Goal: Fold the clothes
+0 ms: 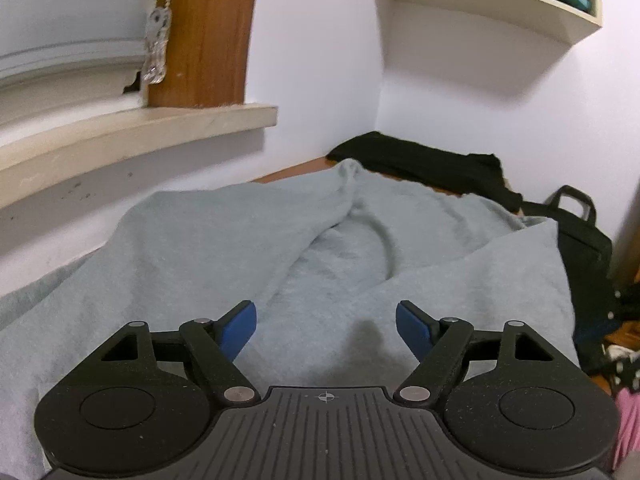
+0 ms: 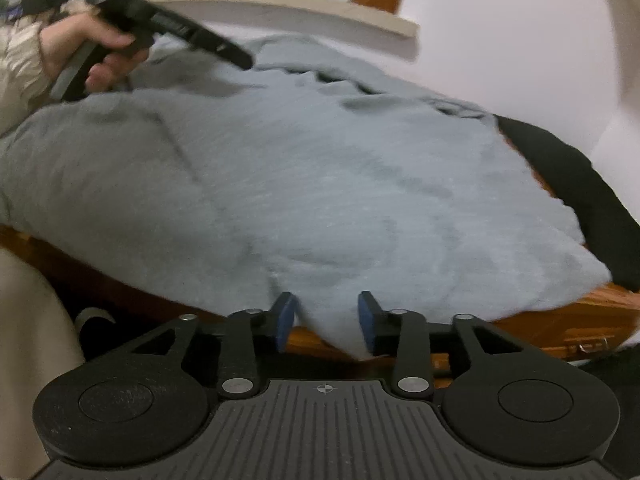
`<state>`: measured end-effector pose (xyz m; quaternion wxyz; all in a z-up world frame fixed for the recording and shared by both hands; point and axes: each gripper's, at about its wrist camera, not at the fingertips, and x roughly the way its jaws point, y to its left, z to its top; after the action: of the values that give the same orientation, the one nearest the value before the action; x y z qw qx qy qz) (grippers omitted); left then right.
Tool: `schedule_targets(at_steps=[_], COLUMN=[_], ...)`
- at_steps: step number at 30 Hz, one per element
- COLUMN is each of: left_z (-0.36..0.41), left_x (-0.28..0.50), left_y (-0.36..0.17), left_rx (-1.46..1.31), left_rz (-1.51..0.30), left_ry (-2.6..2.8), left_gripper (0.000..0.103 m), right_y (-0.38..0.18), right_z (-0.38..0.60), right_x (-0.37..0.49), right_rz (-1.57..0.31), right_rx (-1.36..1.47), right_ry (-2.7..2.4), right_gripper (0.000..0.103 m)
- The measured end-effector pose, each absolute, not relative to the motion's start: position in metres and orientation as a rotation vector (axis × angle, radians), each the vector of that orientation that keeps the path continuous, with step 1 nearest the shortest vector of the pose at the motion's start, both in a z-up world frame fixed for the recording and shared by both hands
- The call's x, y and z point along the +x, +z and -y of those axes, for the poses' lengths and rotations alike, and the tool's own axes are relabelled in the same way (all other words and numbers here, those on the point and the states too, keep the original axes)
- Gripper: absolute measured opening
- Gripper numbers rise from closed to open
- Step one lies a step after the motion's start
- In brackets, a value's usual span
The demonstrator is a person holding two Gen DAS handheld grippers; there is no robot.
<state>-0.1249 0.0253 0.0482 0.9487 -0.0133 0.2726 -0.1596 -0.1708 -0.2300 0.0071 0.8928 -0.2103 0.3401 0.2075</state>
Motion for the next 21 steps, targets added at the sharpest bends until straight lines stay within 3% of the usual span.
schedule_targets(at_steps=[5,6,8,16,21], left_z=[-0.025,-0.026,-0.027,-0.041,-0.045], left_x=[-0.127,-0.126,-0.126,-0.129,-0.129], left_y=[0.049,0.049,0.049,0.058,0.059], left_rx=[-0.017,-0.018,-0.025,-0.073,-0.074], left_rz=[-0.550,-0.552,-0.553,-0.495,-0.488], left_ry=[-0.323,-0.321,-0.319,-0.272,-0.262], left_gripper=[0.081,0.081,0.081,0.081,0.081], right_y=[0.003,0.007,0.015,0.117,0.102], right_z=[0.213,0.215,0.218,0.236,0.226], right_x=[-0.171,-0.171,-0.172,-0.175,-0.150], right_rz=[-0.695,-0.689,-0.679,-0.439,-0.550], right_rx=[-0.506,-0.499,-0.485,-0.309,-0.212], right_ry=[0.390,0.388,0.384,0.395,0.539], right_gripper=[0.034,0.017,0.005,0.003,0.004])
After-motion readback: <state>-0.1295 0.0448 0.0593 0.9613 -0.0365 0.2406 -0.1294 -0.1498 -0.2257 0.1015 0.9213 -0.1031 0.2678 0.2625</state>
